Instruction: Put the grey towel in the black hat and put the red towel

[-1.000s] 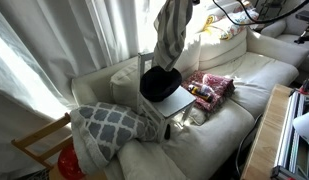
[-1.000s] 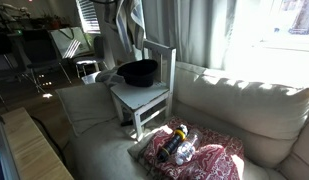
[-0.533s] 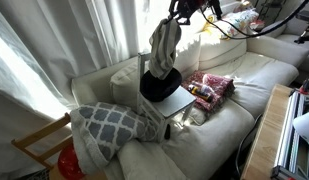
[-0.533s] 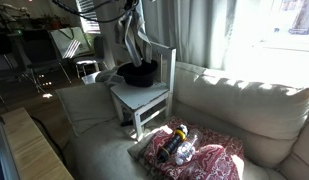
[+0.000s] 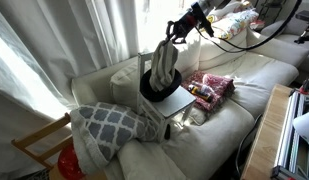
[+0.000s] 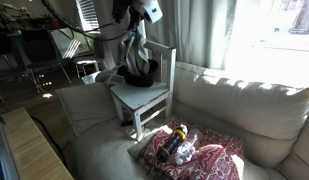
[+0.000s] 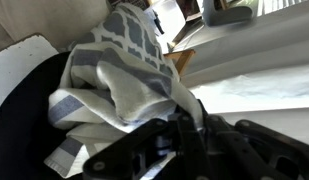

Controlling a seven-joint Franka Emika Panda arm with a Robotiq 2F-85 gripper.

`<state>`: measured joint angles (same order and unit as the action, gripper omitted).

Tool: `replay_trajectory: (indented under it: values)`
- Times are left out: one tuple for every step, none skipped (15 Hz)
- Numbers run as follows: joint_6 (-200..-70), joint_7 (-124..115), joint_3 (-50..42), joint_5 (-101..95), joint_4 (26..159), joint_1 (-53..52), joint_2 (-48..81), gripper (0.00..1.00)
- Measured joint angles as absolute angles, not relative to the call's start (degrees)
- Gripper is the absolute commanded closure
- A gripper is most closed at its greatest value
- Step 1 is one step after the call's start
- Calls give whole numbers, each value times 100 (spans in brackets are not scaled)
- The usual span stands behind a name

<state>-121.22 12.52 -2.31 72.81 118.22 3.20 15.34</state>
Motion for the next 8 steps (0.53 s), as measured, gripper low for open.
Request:
replay_trajectory:
  values:
    - [-12339,1309,-214,7281,11821,278,1616,98]
    - [-12585,1382,-199,7278,11821,229,1702,98]
    - [-12815,1442,-180,7273,11818,184,1784,98]
    - [-13040,1478,-161,7249,11813,136,1864,98]
    - [-13232,1490,-142,7235,11800,88,1936,98]
    - [-13402,1493,-118,7219,11783,40,2002,98]
    - [-13532,1493,-90,7203,11761,-8,2065,67]
    - [-13617,1491,-64,7153,11740,-51,2128,65]
